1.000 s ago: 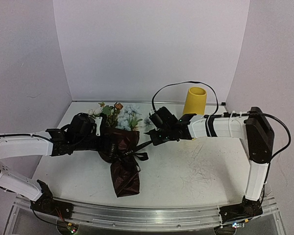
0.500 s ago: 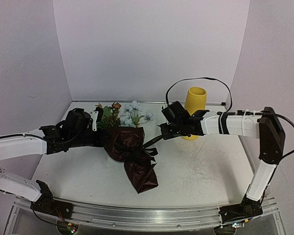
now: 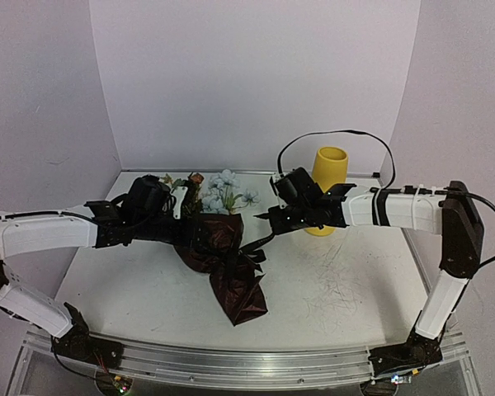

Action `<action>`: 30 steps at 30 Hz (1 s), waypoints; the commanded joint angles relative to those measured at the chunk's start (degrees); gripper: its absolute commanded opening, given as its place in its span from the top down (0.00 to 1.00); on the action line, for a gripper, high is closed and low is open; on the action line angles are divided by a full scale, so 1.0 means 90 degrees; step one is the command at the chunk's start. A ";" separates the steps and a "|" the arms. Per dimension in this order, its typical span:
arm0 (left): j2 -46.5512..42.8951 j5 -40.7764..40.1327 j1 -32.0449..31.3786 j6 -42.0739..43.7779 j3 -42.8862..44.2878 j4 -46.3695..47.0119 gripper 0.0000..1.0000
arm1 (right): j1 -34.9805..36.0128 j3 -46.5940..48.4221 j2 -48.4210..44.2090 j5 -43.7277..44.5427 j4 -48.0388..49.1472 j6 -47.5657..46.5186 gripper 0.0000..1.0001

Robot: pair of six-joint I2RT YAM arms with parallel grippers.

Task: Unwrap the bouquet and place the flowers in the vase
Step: Untie the ribbon from the wrapping paper.

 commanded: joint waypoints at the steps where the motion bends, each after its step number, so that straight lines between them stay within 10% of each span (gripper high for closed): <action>1: 0.0637 0.0294 -0.0061 0.0791 0.0568 0.0002 0.44 | -0.0019 0.0108 -0.0189 -0.0202 0.0016 -0.0044 1.00; 20: 0.2865 -0.1580 -0.0560 0.1798 0.2259 -0.1142 0.57 | -0.0019 0.0110 -0.0168 -0.0489 0.0180 0.0004 1.00; 30: 0.2612 -0.2259 -0.0608 0.1366 0.2526 -0.1448 1.00 | -0.0016 0.0078 -0.0162 -0.0056 0.0137 0.0066 1.00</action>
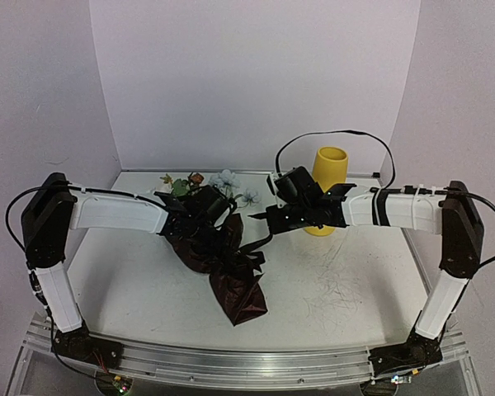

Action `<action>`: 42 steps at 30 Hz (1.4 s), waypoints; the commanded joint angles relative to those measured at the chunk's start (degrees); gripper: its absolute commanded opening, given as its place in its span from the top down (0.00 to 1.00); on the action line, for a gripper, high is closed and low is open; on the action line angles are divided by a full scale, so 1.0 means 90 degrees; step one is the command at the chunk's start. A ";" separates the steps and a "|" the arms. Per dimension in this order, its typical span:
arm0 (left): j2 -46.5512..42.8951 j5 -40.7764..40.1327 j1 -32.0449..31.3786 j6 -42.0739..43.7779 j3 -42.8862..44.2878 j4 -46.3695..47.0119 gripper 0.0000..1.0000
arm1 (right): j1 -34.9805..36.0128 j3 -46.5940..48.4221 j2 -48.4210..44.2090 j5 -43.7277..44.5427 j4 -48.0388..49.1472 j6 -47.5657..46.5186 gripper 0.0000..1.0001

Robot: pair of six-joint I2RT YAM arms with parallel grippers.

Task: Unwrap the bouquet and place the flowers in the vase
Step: Untie the ribbon from the wrapping paper.

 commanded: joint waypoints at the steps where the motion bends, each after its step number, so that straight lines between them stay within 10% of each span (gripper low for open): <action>1: -0.0645 -0.0187 -0.0003 -0.0156 0.0108 -0.0080 1.00 | -0.0014 0.0080 -0.0133 0.0406 -0.0073 0.0045 1.00; 23: -0.2953 -0.0278 -0.0035 -0.1197 -0.1790 0.0137 1.00 | -0.0119 -0.0202 0.0332 0.1401 -0.0800 0.0125 1.00; 42: -0.4919 -0.2371 -0.0032 -0.1986 -0.2411 -0.0526 1.00 | -0.0132 -0.0774 -0.0275 0.2456 -0.1323 0.0063 1.00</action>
